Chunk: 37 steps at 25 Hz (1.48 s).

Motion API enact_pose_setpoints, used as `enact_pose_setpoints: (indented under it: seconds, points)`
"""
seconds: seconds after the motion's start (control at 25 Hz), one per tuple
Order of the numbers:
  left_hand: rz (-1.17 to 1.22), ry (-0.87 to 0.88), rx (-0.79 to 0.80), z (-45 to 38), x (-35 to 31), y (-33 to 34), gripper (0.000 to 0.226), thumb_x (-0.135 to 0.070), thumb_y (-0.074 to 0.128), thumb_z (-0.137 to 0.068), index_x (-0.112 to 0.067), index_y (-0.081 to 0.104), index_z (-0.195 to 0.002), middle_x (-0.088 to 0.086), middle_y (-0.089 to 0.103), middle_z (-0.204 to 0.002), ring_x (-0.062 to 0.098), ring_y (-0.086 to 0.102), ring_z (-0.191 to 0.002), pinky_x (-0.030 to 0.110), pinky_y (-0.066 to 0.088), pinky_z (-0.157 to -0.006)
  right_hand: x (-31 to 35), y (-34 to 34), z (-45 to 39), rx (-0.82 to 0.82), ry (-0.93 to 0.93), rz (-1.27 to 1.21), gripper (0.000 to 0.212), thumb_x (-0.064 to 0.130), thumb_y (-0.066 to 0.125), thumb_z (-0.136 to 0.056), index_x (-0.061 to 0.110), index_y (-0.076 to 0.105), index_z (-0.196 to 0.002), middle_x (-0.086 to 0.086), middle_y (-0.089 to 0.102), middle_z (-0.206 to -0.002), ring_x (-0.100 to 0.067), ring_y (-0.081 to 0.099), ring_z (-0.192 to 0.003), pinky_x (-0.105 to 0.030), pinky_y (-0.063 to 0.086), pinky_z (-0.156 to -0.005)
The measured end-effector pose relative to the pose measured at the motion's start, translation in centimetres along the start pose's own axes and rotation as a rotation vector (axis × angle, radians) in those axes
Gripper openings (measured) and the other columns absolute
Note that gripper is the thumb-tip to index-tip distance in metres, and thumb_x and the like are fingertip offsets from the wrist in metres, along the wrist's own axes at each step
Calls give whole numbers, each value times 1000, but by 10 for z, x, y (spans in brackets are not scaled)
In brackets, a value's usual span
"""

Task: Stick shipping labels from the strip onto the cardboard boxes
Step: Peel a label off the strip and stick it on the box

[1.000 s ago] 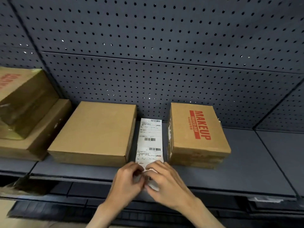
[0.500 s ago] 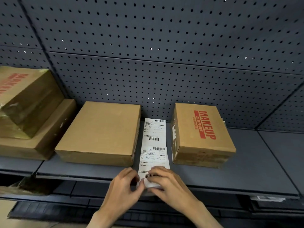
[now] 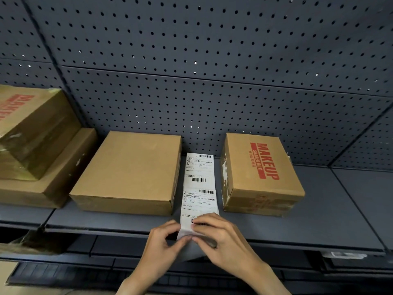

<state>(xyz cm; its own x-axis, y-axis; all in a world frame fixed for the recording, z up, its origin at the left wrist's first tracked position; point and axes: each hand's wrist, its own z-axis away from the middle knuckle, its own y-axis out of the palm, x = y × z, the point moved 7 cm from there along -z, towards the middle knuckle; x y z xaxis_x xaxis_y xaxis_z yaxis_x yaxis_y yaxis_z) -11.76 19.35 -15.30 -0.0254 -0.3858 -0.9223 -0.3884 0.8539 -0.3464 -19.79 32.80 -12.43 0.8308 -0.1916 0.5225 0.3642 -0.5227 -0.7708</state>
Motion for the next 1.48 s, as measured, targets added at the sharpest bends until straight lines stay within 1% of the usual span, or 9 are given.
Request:
enact_pose_setpoints:
  seconds: [0.2,0.32,0.6,0.8,0.92,1.04,1.16,1.28,1.48]
  points:
    - [74,-1,26,-2,0,3,22,-33,73,-81,-33,78,-102,-9,75,-99,9,70,-98,26,54,-86,4,-5,-7,-2,-13,-5,21,29,66,-100,13,77,-108,5,70,-108,-11,65,-102,-31,55,-83]
    - [122,-23,50,-1,2,8,23,-20,77,-84,-29,77,-106,-7,75,-101,12,71,-99,32,56,-87,1,-8,-8,2,2,-2,22,29,66,-98,14,77,-110,7,69,-108,-10,66,-101,-31,56,-81]
    - [99,24,69,-5,-6,12,32,-3,72,-86,-28,77,-105,-16,72,-98,8,69,-98,21,52,-85,0,-12,-7,10,9,11,22,28,67,-97,17,77,-113,8,69,-107,-10,66,-98,-32,56,-78]
    - [83,0,86,-6,-1,15,21,-17,71,-87,-27,75,-106,-4,72,-100,15,69,-99,33,55,-85,7,-14,-8,-20,-55,94,16,22,64,-98,14,77,-104,5,72,-101,-13,68,-87,-31,57,-72]
    - [113,-47,79,-5,4,15,21,-18,74,-85,-26,77,-104,-3,74,-101,15,70,-102,30,55,-87,5,-13,-9,-10,-25,74,13,19,61,-100,14,73,-101,5,70,-98,-12,66,-85,-30,55,-73]
    - [91,-157,73,-3,15,15,13,-33,77,-77,-28,78,-89,-8,74,-87,12,71,-86,31,55,-75,-5,-20,-13,-38,114,-62,14,21,56,-102,15,69,-100,6,69,-95,-9,64,-83,-31,53,-72]
    - [-26,-210,71,-1,26,10,22,-44,75,-72,-23,77,-80,-6,72,-78,16,70,-75,33,54,-67,-13,-39,-21,-123,195,-127,11,19,58,-102,14,68,-100,8,70,-95,-2,65,-84,-27,54,-73]
    - [-179,-206,79,-1,27,7,17,-39,76,-73,-23,72,-69,-11,68,-69,4,61,-62,26,46,-57,-15,-67,-34,-186,205,-92,9,14,61,-101,12,69,-99,6,71,-93,-5,65,-81,-27,53,-72]
    - [-387,-162,73,-2,21,6,36,-44,74,-72,-9,65,-66,-5,61,-62,9,60,-62,19,37,-53,-12,-120,-61,-245,117,33,11,15,59,-101,10,68,-98,2,69,-90,-12,63,-79,-34,53,-71]
